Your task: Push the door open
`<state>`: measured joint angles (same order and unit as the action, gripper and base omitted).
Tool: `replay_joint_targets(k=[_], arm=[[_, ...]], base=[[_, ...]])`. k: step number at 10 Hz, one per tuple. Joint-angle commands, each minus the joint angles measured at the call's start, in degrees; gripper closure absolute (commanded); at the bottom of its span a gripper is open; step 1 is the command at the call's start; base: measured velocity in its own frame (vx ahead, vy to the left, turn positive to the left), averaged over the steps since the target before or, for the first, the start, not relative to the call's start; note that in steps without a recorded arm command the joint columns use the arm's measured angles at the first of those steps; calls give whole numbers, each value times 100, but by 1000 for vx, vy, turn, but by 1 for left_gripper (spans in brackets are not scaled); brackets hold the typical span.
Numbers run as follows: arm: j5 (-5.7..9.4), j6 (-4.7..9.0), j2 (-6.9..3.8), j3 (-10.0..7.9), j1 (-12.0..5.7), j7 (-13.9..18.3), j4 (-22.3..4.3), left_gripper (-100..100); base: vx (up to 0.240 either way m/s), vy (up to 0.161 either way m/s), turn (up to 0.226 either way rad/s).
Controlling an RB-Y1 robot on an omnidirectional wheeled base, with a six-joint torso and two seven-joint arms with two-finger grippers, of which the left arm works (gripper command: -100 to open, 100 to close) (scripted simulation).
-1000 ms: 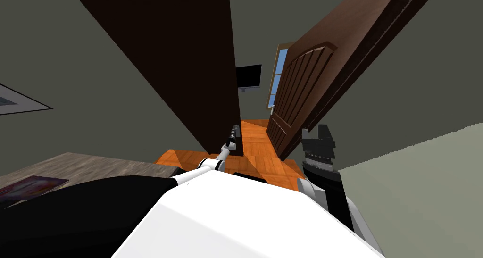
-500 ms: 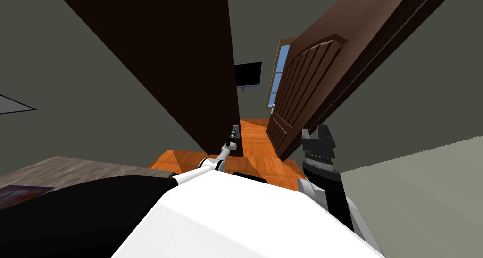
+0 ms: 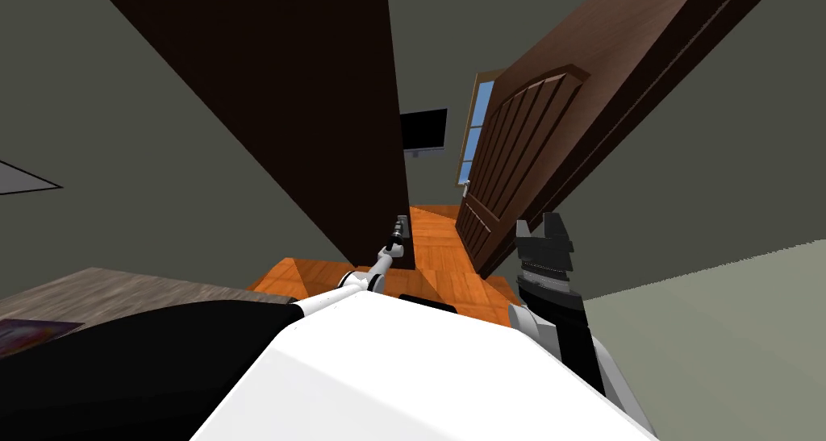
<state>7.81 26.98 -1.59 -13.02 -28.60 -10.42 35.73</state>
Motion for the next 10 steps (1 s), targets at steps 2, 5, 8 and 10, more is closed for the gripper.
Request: replay_joint_targets(k=[2,5,8,10], arm=[[27,56,-89,-78,-39,-30,27,100],[103,67,-218,-270,-15,-102,26,100],[149,74,-280,-387,1,-147,26,100],[187,80,-325,-481,13,-183,26,100]], base=[[149,-38,22],[200,-60,35],[115,-31,30],[153,-70,39]])
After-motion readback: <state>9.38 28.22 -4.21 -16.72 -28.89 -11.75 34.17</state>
